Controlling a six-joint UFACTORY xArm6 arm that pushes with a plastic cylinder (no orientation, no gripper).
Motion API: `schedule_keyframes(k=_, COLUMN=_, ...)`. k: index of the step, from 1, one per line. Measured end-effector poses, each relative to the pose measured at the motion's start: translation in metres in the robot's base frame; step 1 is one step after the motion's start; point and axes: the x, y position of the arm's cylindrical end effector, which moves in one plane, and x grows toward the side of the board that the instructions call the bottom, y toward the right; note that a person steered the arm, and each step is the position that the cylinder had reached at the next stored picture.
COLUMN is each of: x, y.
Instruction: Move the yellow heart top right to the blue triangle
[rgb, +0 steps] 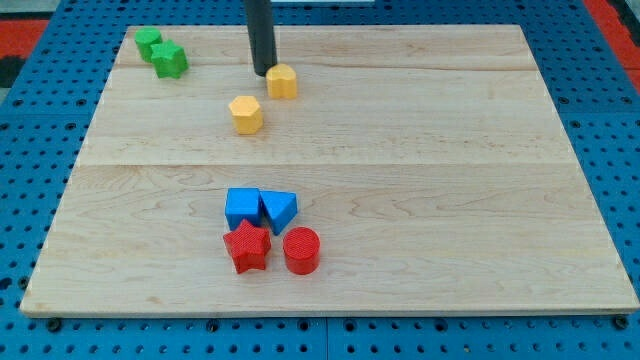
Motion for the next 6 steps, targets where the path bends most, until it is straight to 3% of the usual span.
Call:
schedule_keyframes(k=1, x=-0.033, y=0.003)
schedule_keyframes(k=2, x=-0.018, y=0.013)
schedule_keyframes(k=4, x=0.043, y=0.016)
schedule_keyframes(k=5, x=0.116, y=0.016)
schedule_keyframes(k=6, x=0.145, y=0.017)
